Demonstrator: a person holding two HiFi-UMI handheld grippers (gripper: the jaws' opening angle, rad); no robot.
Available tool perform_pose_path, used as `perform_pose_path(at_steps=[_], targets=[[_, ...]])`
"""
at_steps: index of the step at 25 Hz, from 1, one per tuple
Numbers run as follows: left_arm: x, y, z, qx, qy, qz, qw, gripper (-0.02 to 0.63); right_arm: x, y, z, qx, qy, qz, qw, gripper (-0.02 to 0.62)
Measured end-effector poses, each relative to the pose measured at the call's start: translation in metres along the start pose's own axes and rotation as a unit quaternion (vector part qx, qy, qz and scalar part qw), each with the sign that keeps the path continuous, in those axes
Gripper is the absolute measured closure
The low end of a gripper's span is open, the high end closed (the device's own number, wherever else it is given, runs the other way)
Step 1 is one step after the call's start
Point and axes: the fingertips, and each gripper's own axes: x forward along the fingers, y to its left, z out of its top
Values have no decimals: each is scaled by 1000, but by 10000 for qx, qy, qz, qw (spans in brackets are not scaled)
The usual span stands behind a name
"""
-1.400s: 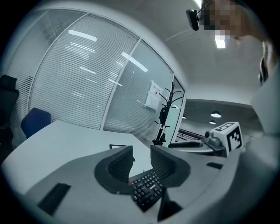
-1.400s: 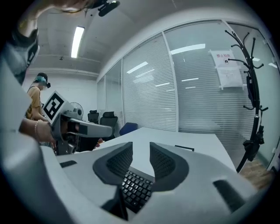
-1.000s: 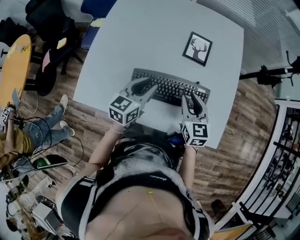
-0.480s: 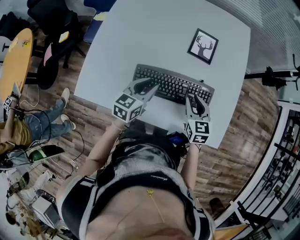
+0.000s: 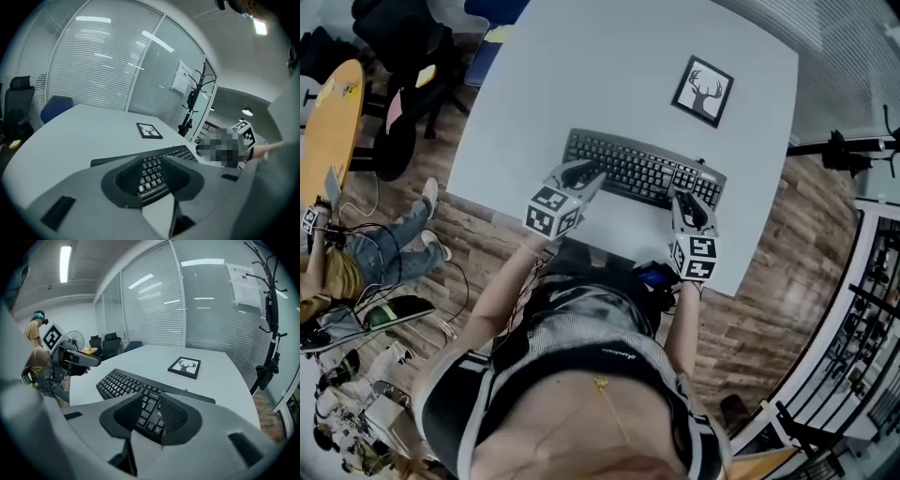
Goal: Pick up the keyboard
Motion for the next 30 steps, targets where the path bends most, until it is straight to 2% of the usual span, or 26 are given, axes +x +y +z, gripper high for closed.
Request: perform_pose_path(at_steps=[5,12,21,30], targets=[[3,18,-8,-74,94,189,9997,488,4,-15,-14,67,141,-69,9999,476],[5,41,-24,-95,296,400,9987,488,8,-44,-21,457,159,-233,9986,476],[4,68,-42,-544,420,673,9954,488,14,-73,-41,551,414,-472,9965,476],[5,91,-54,-650,592,798,9929,488,11,-100,-56,726,507,-706,9936,474]])
